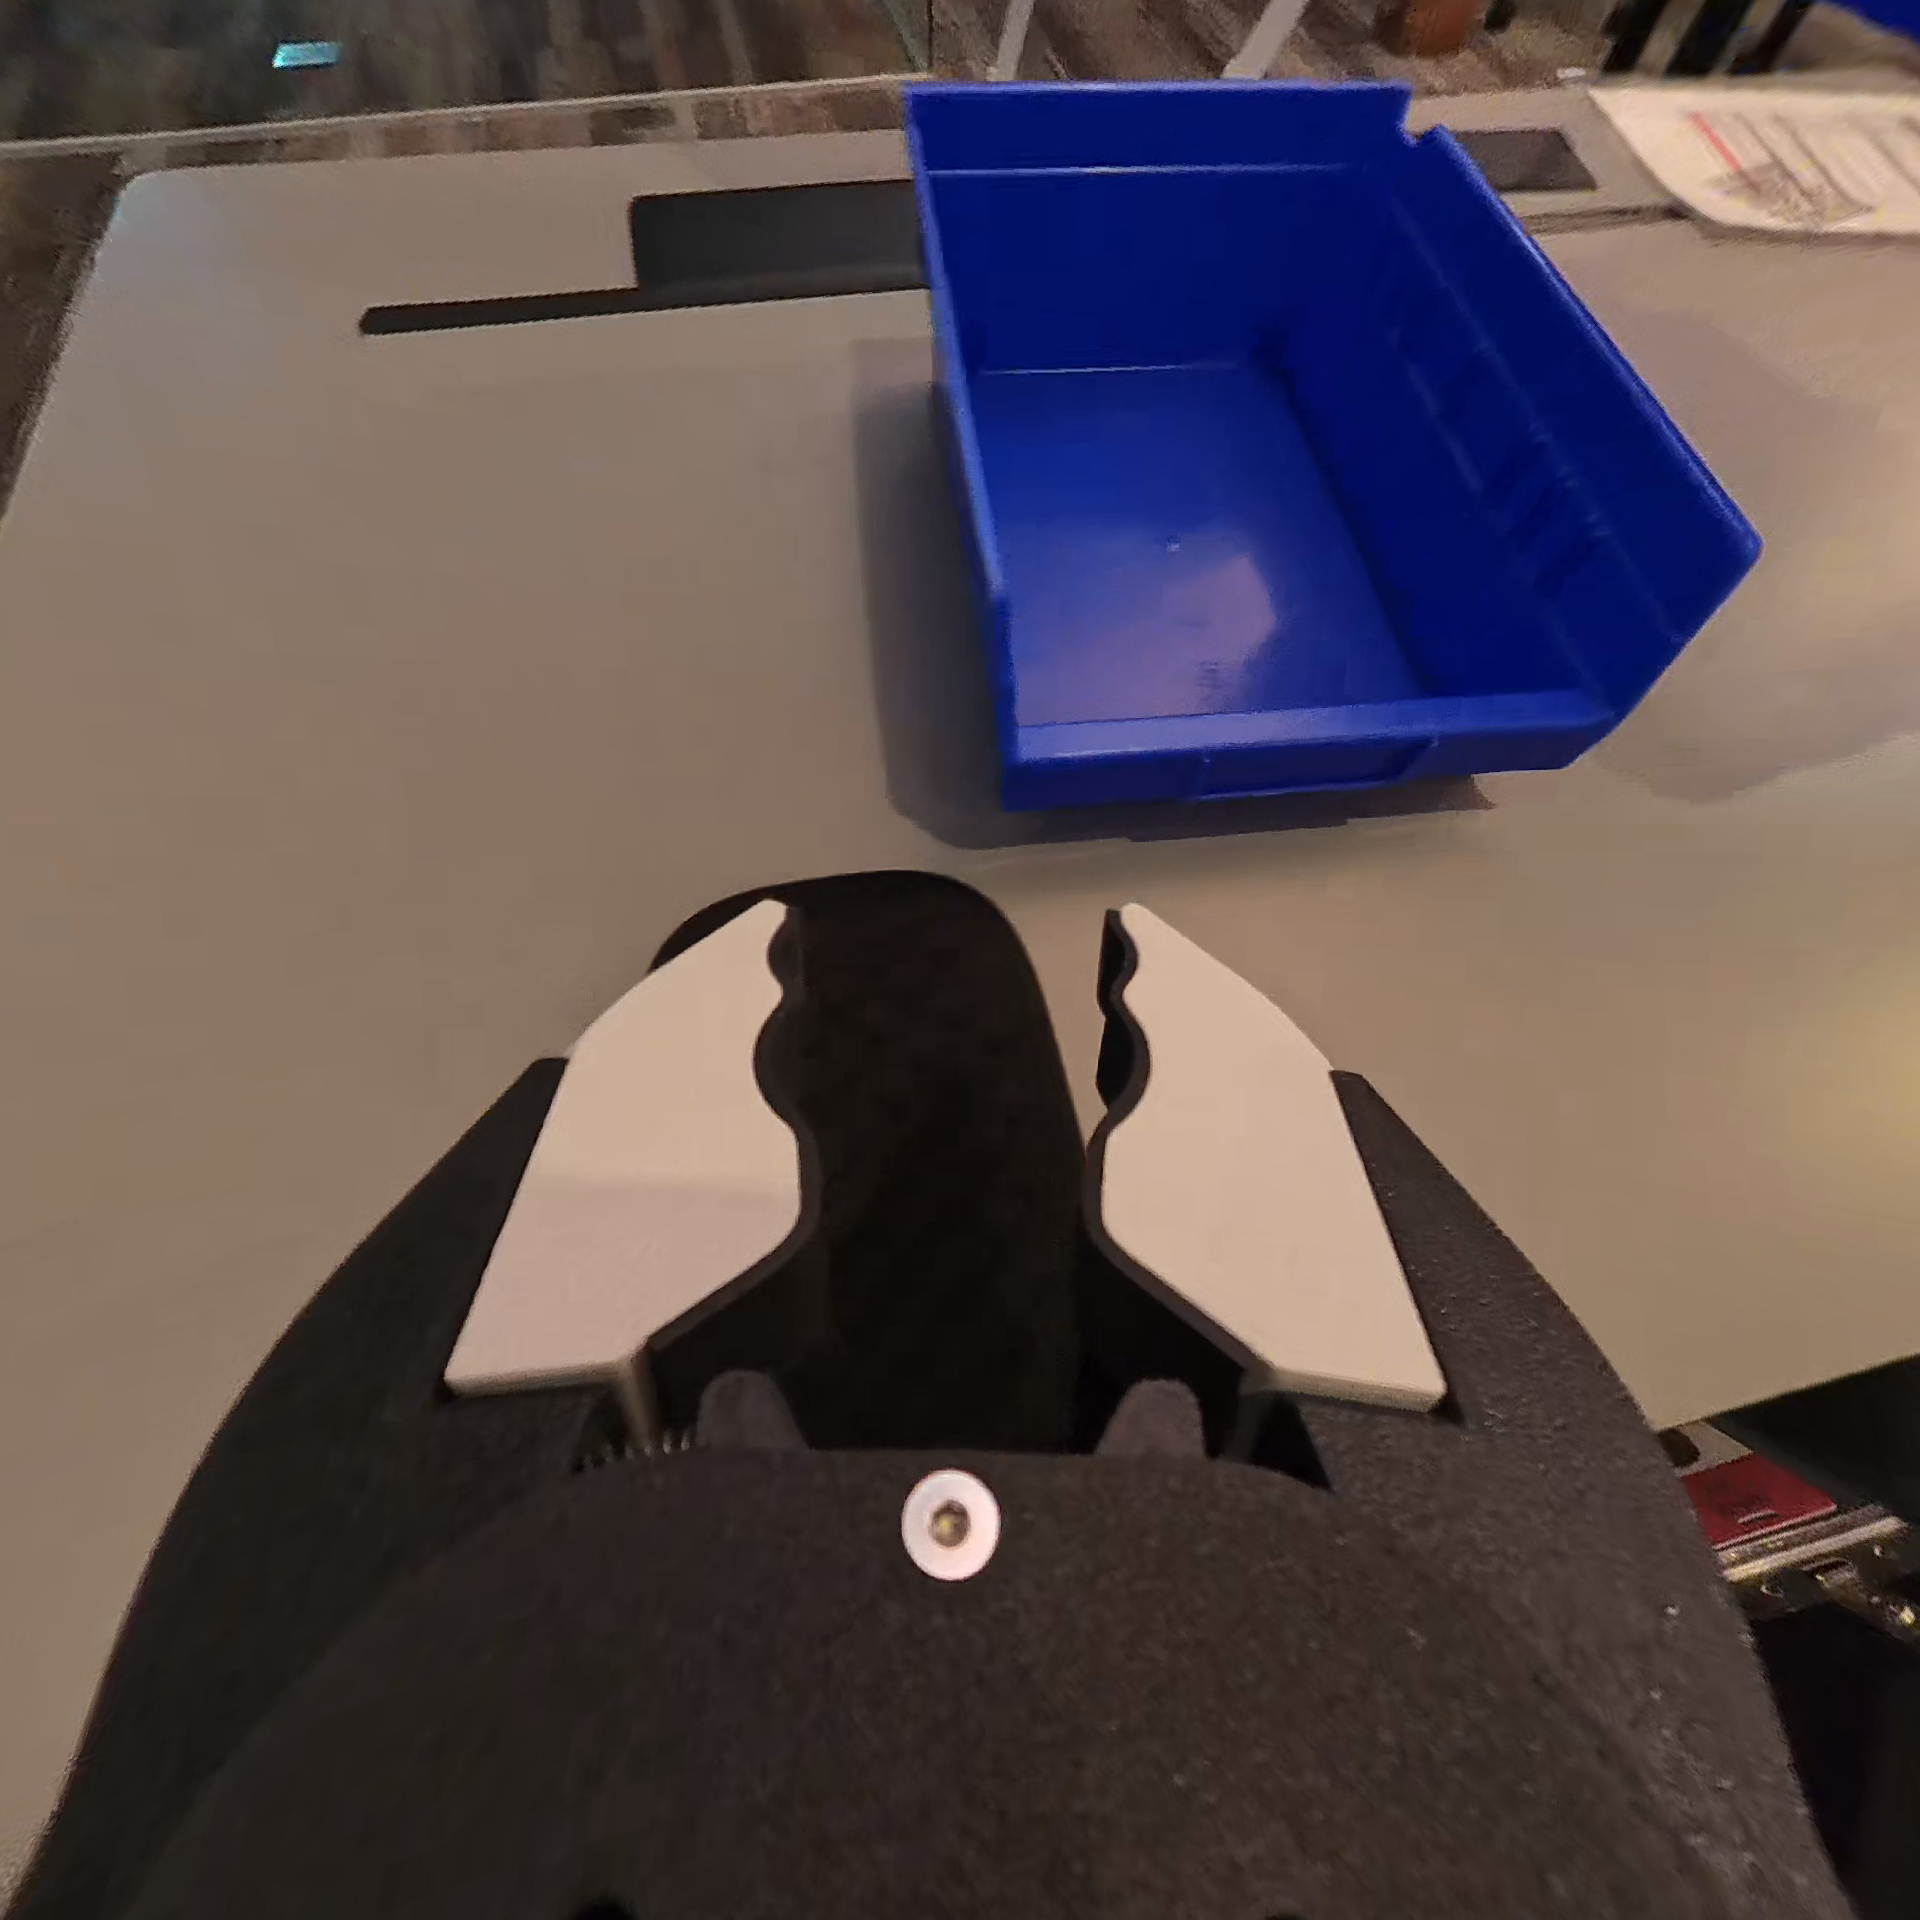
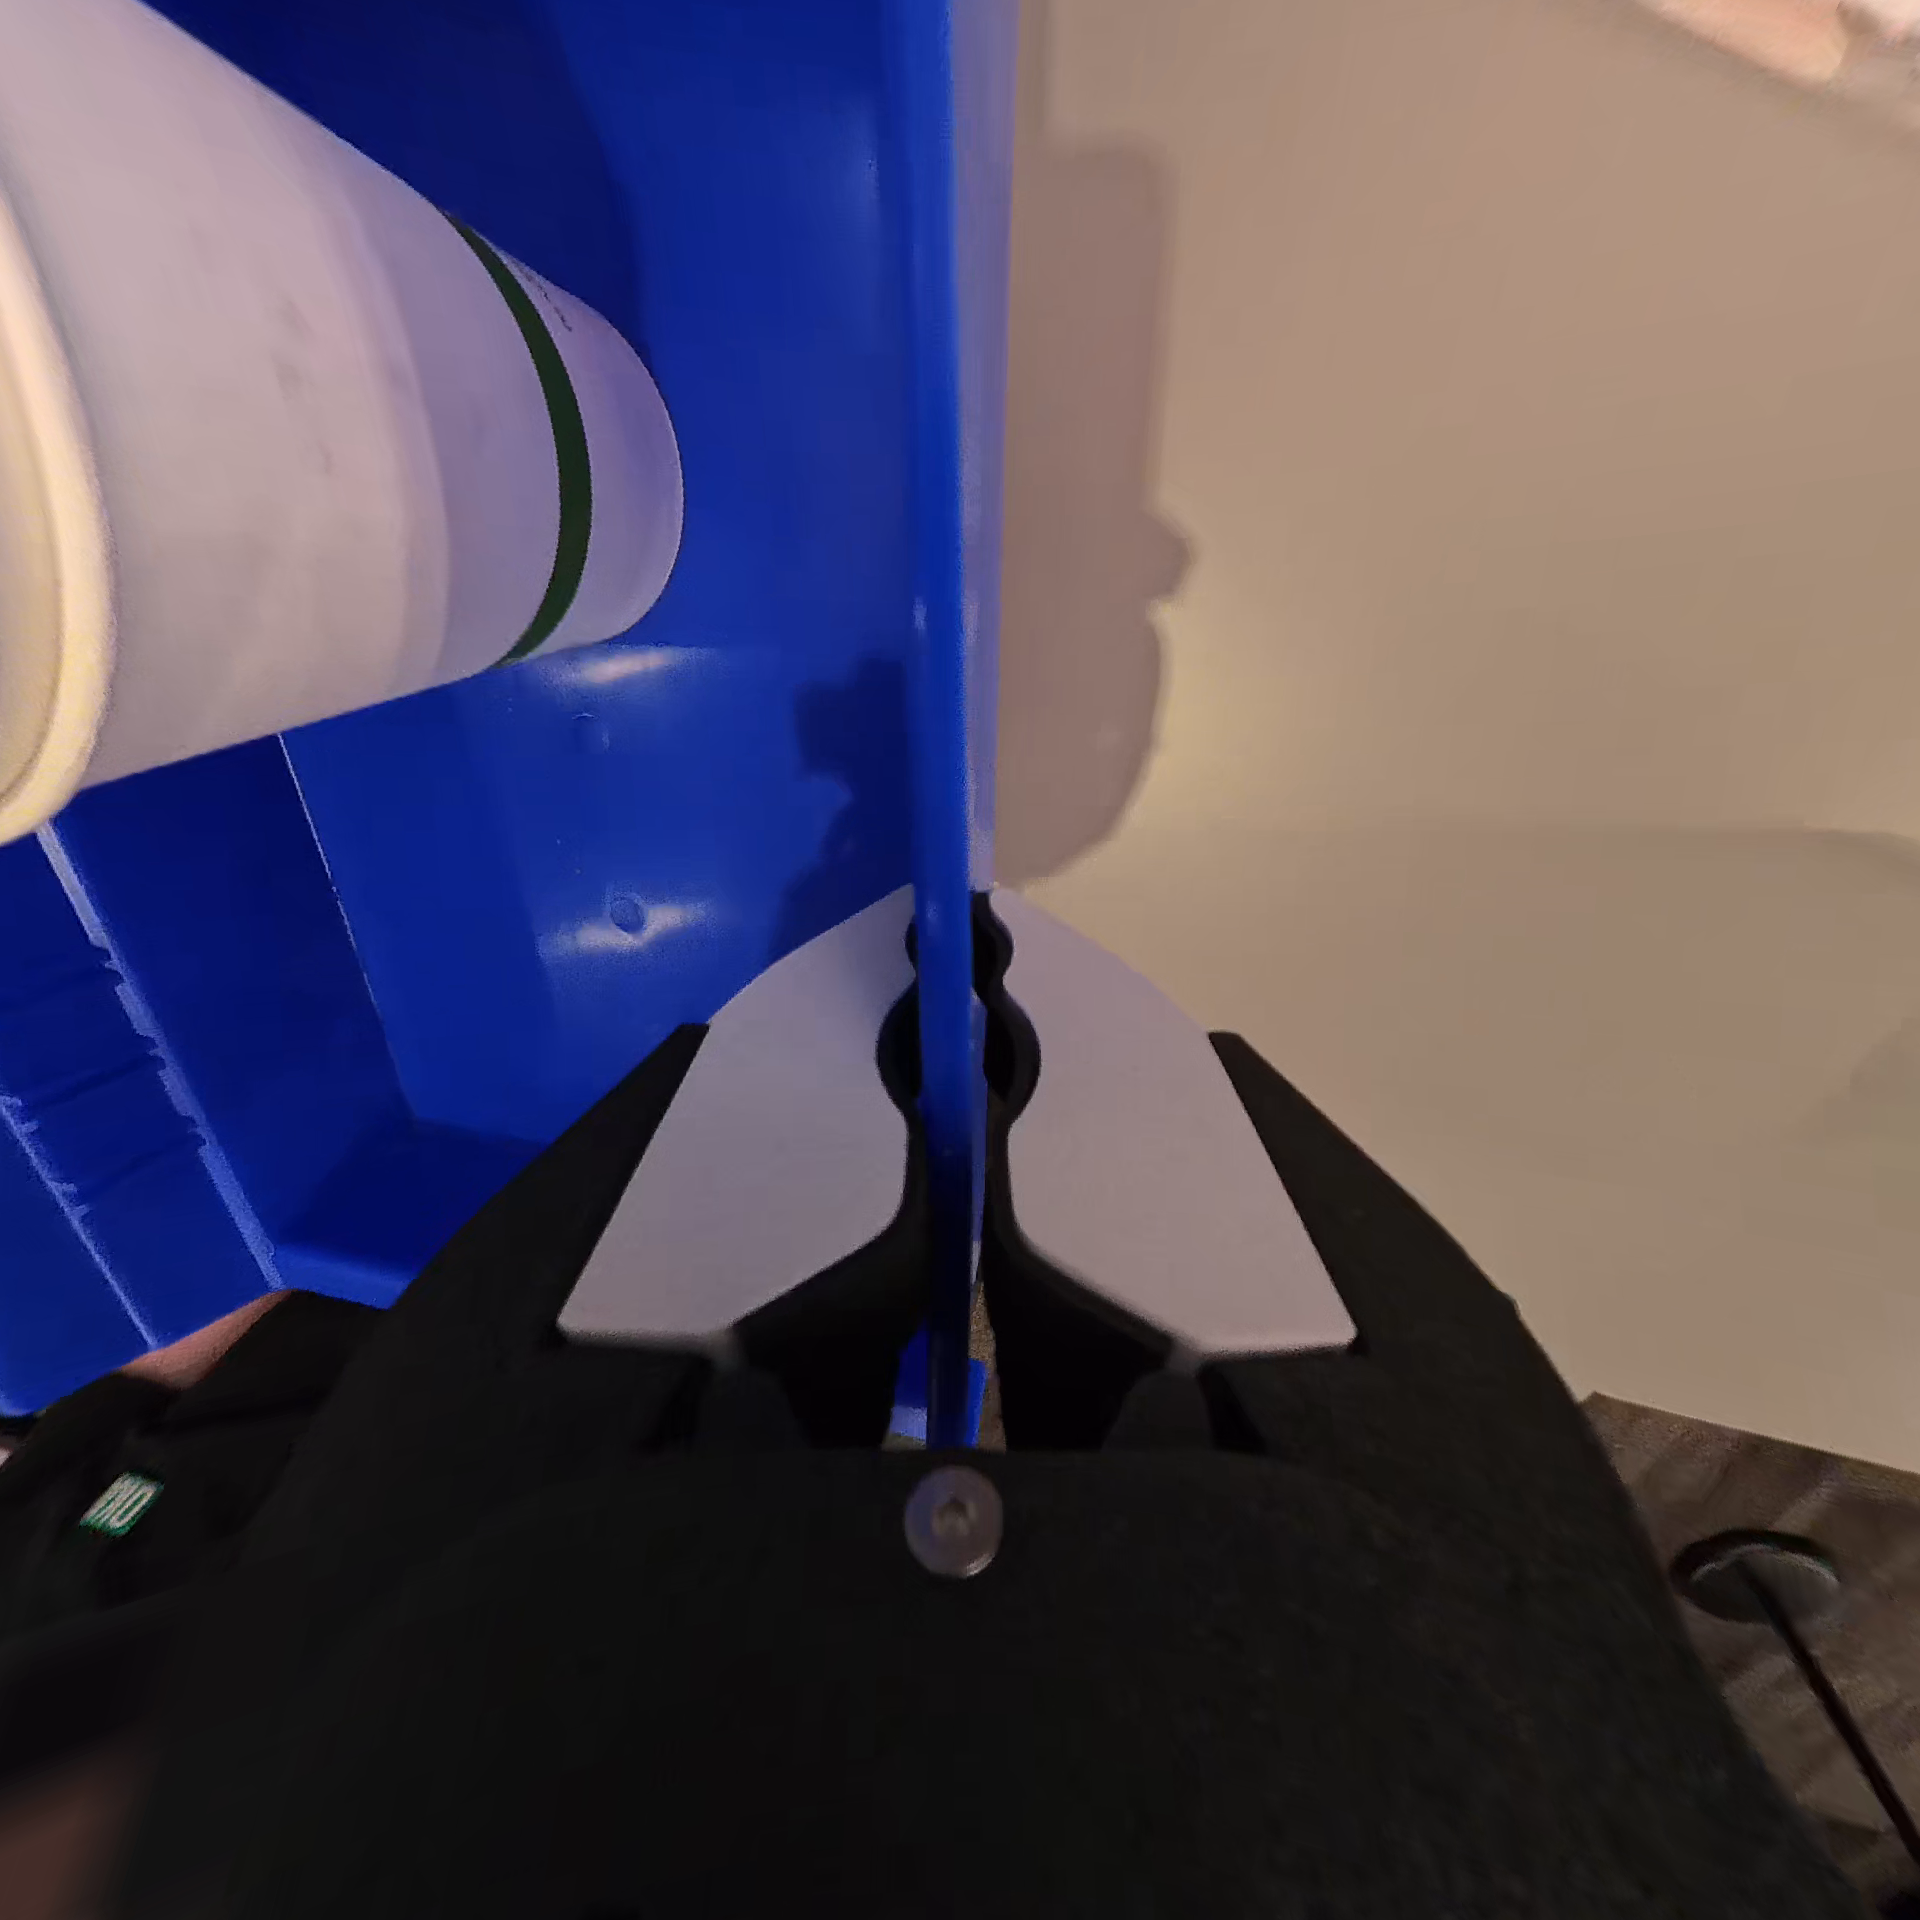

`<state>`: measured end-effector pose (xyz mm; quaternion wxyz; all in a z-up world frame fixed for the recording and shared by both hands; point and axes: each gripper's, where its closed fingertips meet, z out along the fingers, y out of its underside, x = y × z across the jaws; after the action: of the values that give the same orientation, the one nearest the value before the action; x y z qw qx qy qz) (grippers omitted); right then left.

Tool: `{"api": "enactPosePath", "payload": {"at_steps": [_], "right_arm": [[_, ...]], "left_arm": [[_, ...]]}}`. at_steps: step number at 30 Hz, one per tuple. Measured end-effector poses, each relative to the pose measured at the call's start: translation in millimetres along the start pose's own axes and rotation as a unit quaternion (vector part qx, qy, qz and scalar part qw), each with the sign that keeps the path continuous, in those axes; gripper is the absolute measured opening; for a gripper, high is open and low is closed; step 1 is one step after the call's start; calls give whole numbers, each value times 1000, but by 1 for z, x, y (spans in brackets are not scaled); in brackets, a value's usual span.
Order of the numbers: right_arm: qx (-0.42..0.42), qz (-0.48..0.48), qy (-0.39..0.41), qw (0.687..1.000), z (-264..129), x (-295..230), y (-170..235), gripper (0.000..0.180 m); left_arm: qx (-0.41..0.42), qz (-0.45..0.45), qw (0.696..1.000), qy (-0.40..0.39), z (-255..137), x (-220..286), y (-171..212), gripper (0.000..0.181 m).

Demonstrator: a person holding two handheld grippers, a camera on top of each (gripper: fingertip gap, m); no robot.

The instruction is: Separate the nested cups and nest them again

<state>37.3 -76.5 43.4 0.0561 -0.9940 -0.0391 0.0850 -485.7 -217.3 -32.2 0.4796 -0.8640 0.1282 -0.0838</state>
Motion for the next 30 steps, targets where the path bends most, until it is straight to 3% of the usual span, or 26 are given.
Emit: {"api": "enactPosePath", "payload": {"at_steps": [4,7,14,18,23,30], "right_arm": [[5,-60,2,998,-33,-99,-32,4],[2,-111,-18,994,-34,-188,-55,4],[-16,-233,-135,963,24,-400,-91,5],[2,-271,-171,947,73,-491,-111,5],[4,-276,-164,947,133,-551,-129,5],[-14,-241,-111,964,218,-556,-135,4]], "left_arm": [[8,-29,999,-19,-19,-31,10,52],[13,-40,998,-43,-35,-53,19,49],[29,-72,994,-79,-65,-101,36,49],[28,-88,988,-123,-81,-135,46,49],[32,-115,979,-167,-94,-170,57,49],[19,-138,978,-155,-79,-179,72,50]]}}
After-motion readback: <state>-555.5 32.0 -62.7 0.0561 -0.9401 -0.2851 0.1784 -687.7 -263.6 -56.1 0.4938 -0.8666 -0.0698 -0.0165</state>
